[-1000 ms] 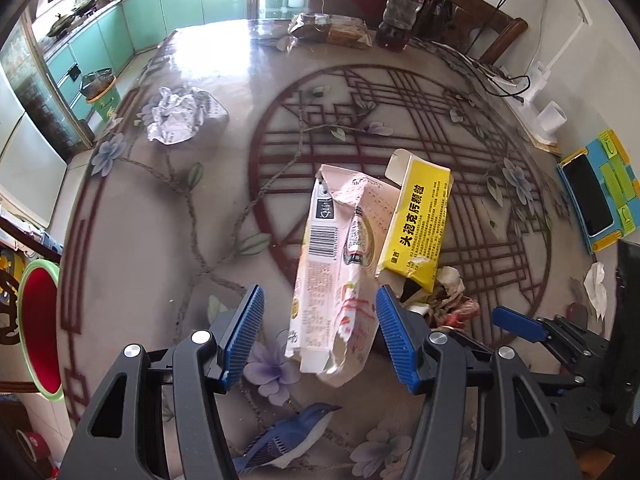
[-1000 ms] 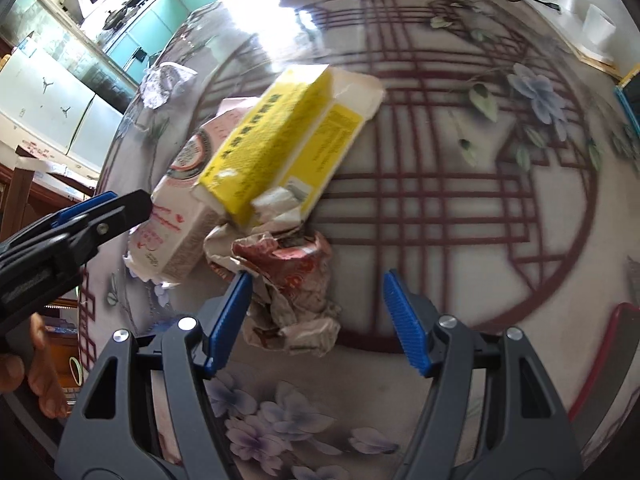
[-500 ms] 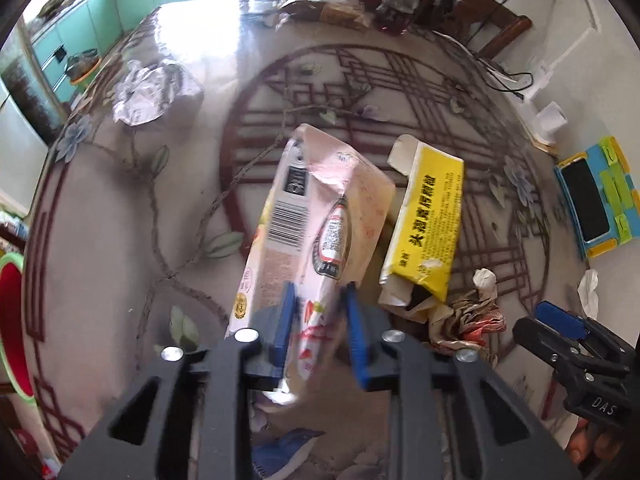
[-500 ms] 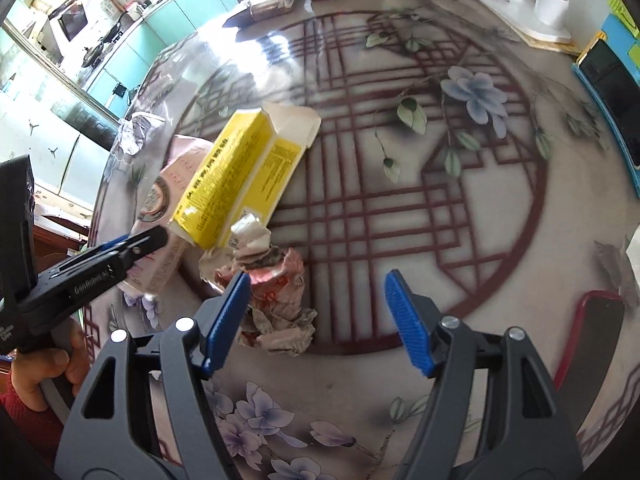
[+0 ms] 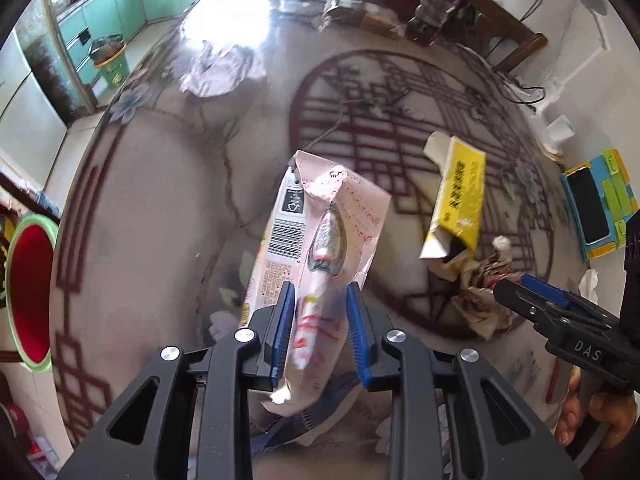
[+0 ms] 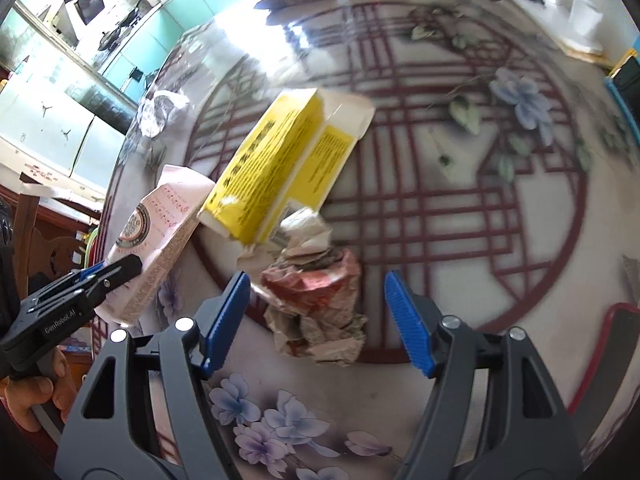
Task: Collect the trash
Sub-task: 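Grasp the pink snack bag with left gripper while right grasps crumpled foil wrapper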
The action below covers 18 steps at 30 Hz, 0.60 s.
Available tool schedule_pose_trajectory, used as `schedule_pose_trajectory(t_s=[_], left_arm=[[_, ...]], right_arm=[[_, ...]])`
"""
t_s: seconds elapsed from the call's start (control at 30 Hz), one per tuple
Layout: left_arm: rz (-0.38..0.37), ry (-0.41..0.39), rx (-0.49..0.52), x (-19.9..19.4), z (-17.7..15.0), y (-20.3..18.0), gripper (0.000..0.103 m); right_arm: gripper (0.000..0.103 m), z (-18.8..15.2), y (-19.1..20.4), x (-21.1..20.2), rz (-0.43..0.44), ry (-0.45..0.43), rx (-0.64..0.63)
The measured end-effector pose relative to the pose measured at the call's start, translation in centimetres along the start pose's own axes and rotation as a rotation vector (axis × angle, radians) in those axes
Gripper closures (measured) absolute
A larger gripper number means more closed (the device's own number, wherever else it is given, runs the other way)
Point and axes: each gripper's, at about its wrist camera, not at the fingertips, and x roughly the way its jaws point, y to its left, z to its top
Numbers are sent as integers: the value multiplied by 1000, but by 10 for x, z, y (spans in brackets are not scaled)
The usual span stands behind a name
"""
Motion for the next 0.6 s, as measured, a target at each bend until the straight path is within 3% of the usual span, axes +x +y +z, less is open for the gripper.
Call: schedule_pose_trajectory(t_s=[0.03, 0.07, 0.1, 0.23, 0.3, 0.43, 0.5, 0.53, 0.57, 0.6], left_arm=[[9, 13, -10, 2, -2, 3, 64], [14, 18, -19, 3, -3, 5, 46], [20, 14, -23, 3, -4, 6, 37], [30, -3, -12, 1, 0, 6, 37], [32, -5, 6, 4, 4, 2, 37], [11, 13, 7, 13, 9, -1, 42], [9, 29, 6, 19, 8, -1, 53], [-1, 31, 2, 21, 7, 0, 54], [-21, 26, -2, 21, 7, 1, 59], [-33, 30, -1, 22, 6, 1, 72]], right_arm=[[56, -2, 2, 6, 1, 24, -11], [60, -4, 3, 10, -3, 37, -17], [61, -6, 4, 11, -10, 37, -19], [77, -8, 4, 5, -6, 14, -16], [99, -8, 3, 0, -4, 2, -14], [101, -6, 2, -8, -16, -17, -11], [100, -6, 0, -10, -21, -23, -2], [96, -5, -2, -11, -25, -26, 12], [79, -6, -5, -13, -23, -31, 28], [66, -6, -9, -15, -16, -37, 50]])
